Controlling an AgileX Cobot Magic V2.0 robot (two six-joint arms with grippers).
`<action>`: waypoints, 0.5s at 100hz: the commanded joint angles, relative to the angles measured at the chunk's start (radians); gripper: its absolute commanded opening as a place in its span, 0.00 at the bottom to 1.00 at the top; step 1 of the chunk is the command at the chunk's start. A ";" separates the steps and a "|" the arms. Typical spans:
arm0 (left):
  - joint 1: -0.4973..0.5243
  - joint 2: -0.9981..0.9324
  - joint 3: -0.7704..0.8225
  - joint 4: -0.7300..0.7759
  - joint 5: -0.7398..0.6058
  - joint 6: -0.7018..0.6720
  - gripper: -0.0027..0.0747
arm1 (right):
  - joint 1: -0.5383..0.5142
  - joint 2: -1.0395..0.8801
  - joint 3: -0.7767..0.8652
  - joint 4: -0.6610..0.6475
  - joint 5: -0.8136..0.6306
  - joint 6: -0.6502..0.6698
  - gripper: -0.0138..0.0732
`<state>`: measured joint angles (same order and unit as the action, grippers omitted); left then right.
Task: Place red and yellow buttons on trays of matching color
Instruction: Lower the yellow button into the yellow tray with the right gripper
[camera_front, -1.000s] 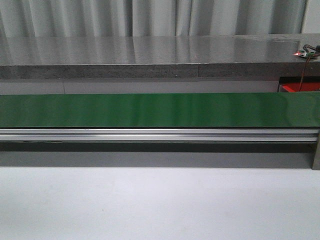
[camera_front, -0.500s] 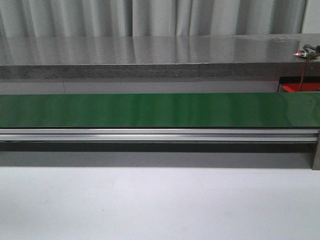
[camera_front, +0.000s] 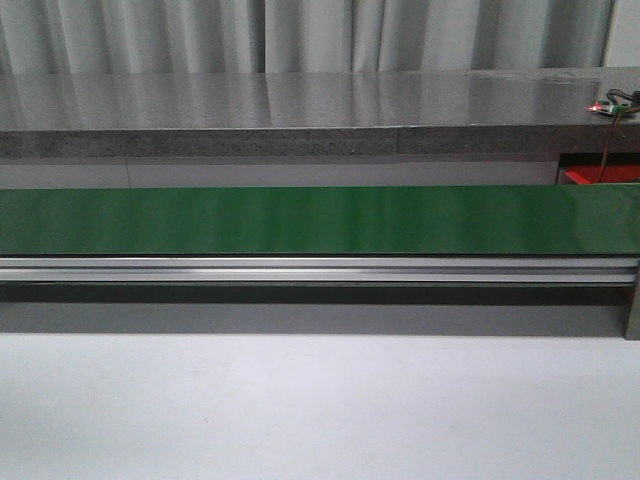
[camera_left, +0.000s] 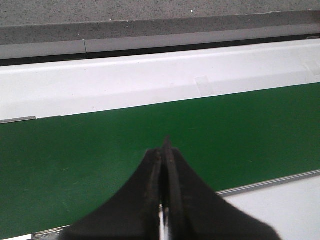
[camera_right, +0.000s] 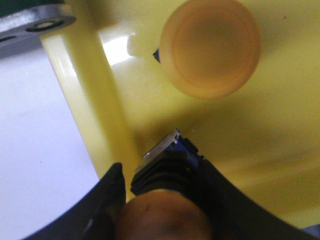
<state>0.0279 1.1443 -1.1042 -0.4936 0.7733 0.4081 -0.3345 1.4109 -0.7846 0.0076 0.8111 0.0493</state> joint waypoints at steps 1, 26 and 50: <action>-0.007 -0.019 -0.025 -0.035 -0.050 -0.005 0.01 | -0.005 -0.013 -0.019 0.005 -0.022 -0.003 0.40; -0.007 -0.019 -0.025 -0.035 -0.050 -0.005 0.01 | -0.005 -0.008 -0.019 0.005 -0.014 -0.003 0.51; -0.007 -0.019 -0.025 -0.035 -0.050 -0.005 0.01 | -0.005 -0.009 -0.024 0.005 0.006 0.017 0.81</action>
<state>0.0279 1.1443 -1.1042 -0.4936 0.7733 0.4081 -0.3345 1.4301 -0.7846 0.0112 0.8093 0.0607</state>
